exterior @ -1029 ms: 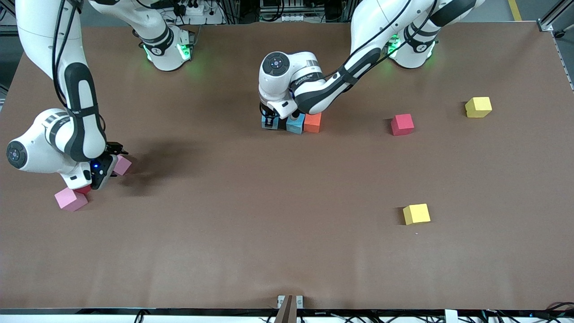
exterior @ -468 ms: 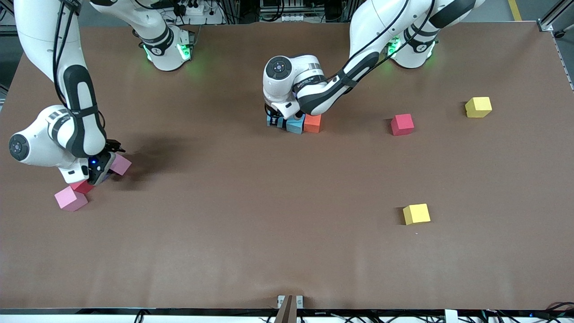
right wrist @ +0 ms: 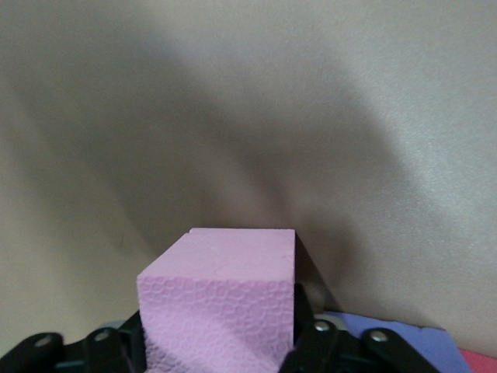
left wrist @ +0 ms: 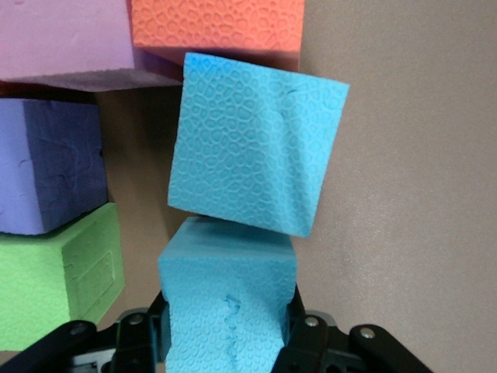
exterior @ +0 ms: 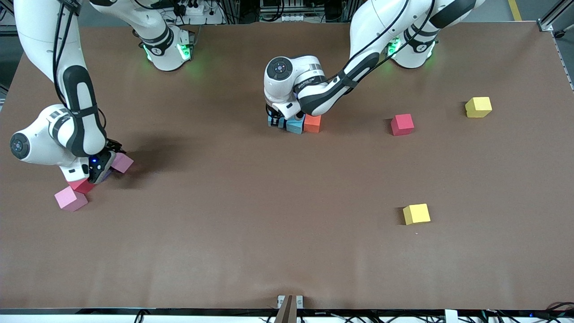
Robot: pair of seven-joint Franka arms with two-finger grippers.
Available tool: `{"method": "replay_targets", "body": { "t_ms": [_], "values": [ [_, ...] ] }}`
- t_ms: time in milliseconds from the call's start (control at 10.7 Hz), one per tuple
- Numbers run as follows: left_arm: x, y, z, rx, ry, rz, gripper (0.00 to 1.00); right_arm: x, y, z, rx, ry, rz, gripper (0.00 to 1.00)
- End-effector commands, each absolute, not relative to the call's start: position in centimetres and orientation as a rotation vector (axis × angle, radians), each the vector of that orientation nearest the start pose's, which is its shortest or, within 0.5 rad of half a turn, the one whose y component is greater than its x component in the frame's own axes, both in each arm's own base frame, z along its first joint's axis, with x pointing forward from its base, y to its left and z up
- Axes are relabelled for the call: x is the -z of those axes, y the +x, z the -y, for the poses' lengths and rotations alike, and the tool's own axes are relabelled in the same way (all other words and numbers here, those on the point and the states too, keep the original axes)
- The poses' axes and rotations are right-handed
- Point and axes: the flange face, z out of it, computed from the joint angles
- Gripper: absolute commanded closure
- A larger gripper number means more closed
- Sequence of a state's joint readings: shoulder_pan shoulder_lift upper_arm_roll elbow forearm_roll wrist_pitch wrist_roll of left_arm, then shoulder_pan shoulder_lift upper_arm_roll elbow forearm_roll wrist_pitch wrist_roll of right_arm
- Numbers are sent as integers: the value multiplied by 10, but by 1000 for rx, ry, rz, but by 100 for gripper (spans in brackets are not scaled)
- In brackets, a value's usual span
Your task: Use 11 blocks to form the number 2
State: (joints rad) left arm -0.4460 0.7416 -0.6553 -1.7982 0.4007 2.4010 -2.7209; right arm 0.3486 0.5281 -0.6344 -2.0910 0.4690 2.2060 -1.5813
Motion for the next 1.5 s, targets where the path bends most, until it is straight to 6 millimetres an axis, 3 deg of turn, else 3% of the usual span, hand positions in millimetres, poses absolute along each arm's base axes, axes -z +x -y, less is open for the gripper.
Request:
{"method": "replay_targets", "body": {
  "t_ms": [0, 374, 748, 1122, 1403],
  "values": [
    [-202, 331, 559, -196, -2294, 2146, 100, -204, 541, 139, -132, -2557, 1403, 86],
    [-201, 334, 556, -116, -2369, 2105, 100, -238, 583, 97, -25, -2564, 1402, 88],
    [-200, 333, 555, -116, -2365, 2105, 100, -245, 593, 42, -4, -2604, 1249, 88],
    [-197, 332, 551, -110, -2351, 2104, 100, -246, 590, -41, -48, -2637, 1108, 87],
    [-197, 334, 549, -102, -2345, 2103, 100, -263, 584, -108, -64, -2694, 962, 87]
  ]
}}
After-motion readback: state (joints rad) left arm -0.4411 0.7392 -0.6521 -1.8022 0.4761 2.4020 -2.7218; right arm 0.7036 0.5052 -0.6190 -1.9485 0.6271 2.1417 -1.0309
